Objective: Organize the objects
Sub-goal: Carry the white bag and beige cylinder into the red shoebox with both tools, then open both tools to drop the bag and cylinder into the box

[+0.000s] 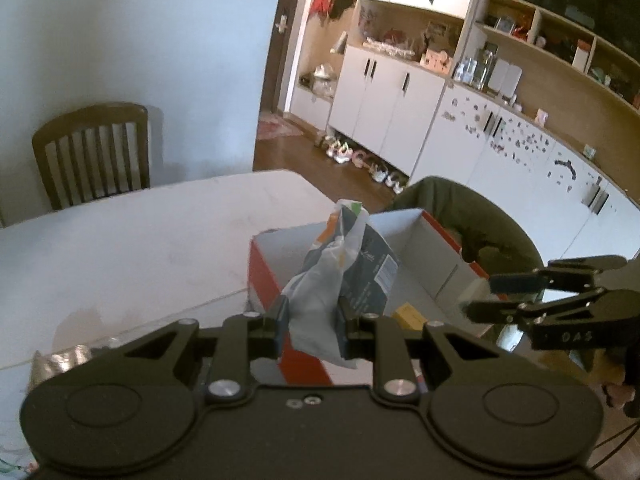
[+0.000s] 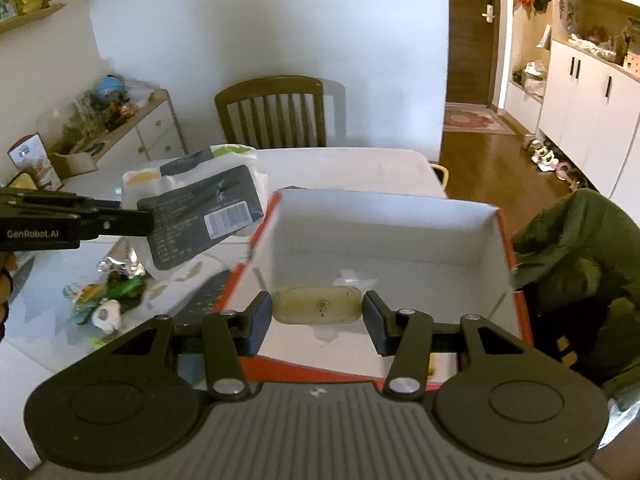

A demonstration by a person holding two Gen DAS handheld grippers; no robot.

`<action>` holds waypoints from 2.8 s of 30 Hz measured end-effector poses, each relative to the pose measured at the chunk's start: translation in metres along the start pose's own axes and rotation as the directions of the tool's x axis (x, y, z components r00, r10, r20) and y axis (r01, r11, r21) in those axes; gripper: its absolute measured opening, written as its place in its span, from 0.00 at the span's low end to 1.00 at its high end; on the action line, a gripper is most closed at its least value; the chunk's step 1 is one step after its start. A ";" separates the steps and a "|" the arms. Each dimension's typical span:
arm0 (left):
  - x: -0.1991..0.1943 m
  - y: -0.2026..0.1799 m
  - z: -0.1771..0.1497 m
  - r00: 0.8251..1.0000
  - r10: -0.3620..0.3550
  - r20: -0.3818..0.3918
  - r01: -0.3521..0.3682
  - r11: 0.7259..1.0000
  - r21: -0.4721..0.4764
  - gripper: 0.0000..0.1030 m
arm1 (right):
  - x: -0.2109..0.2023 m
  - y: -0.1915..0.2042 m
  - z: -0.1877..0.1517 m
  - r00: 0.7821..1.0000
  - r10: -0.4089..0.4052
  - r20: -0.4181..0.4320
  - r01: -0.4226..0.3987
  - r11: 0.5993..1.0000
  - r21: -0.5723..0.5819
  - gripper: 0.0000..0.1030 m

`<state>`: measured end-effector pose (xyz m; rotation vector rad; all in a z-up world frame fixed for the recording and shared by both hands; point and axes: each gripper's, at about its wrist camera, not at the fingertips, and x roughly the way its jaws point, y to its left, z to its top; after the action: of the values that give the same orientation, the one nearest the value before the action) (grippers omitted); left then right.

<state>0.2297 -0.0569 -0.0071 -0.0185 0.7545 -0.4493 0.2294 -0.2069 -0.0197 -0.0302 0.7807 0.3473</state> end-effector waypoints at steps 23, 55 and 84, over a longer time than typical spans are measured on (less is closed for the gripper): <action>0.128 -0.055 -0.011 0.969 0.055 -0.242 -0.036 0.996 0.086 0.22 | 0.106 -0.093 0.019 0.984 -0.083 -0.155 0.081 0.997 -0.018 0.48; 0.177 -0.061 -0.020 0.890 0.091 -0.446 -0.053 0.994 0.099 0.29 | 0.187 -0.111 0.017 0.926 -0.066 -0.371 0.084 0.996 0.033 0.48; 0.088 -0.073 -0.010 0.967 0.088 -0.238 -0.074 0.995 0.067 0.64 | 0.076 -0.098 0.027 0.987 0.012 -0.162 0.003 0.996 0.090 0.60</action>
<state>0.2514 -0.1565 -0.0592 0.1228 0.9773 -0.3996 0.3291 -0.2731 -0.0631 0.0277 0.9577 0.3164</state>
